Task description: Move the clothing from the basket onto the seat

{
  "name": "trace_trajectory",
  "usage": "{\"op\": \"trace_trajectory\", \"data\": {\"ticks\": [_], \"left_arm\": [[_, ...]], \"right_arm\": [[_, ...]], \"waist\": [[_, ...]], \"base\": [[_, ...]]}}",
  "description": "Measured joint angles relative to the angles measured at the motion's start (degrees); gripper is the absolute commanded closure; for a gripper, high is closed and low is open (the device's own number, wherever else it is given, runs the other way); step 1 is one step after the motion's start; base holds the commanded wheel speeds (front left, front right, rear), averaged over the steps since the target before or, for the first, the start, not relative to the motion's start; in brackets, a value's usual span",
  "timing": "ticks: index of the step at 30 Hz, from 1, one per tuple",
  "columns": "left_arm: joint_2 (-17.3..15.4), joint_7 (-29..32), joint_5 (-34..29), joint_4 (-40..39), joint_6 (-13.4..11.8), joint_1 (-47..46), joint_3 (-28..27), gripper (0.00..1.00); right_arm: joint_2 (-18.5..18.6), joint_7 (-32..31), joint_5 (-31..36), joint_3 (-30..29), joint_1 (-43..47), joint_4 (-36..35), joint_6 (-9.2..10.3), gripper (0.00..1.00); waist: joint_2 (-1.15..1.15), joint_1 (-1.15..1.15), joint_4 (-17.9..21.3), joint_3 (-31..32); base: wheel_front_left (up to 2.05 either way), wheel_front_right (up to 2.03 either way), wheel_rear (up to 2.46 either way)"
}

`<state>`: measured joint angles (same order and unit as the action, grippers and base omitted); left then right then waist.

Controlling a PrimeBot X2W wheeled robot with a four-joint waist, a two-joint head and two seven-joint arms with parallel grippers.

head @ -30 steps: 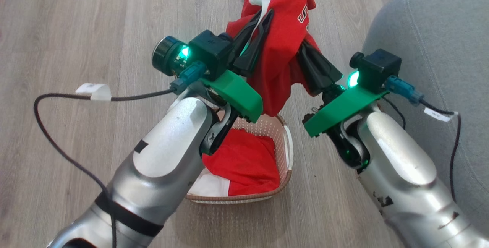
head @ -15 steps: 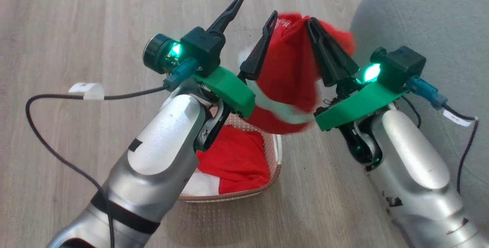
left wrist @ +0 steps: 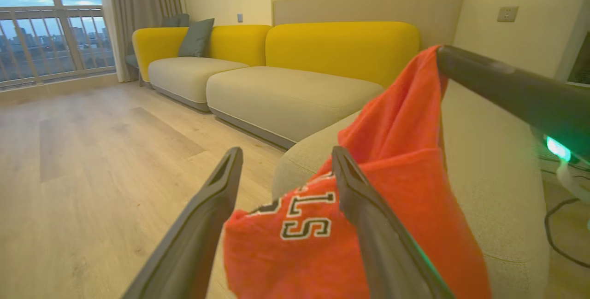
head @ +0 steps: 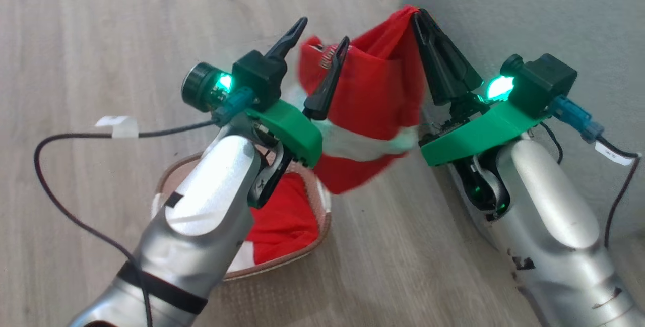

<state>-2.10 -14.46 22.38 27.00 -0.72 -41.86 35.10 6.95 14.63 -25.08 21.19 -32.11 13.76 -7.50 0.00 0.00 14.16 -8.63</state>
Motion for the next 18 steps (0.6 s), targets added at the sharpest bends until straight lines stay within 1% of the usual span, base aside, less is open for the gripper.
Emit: {"op": "trace_trajectory", "data": {"ticks": [9, 18], "left_arm": [[0.0, 0.0, -1.4, 1.8, 0.6, 1.2, -0.4, 0.00], [0.0, 0.0, -3.6, 2.7, 1.6, 2.3, -2.5, 0.00]], "right_arm": [[-0.1, 0.0, 0.0, -0.3, 0.0, -0.8, 0.00, 1.00], [-0.3, 0.0, 0.1, -1.4, 0.2, -2.1, 0.00, 1.00]], "waist": [[0.00, 0.00, 7.6, -0.1], [0.00, 0.00, 14.8, -0.5]], "base": [[0.00, 0.00, 0.00], [0.00, 0.00, 0.00]]}}
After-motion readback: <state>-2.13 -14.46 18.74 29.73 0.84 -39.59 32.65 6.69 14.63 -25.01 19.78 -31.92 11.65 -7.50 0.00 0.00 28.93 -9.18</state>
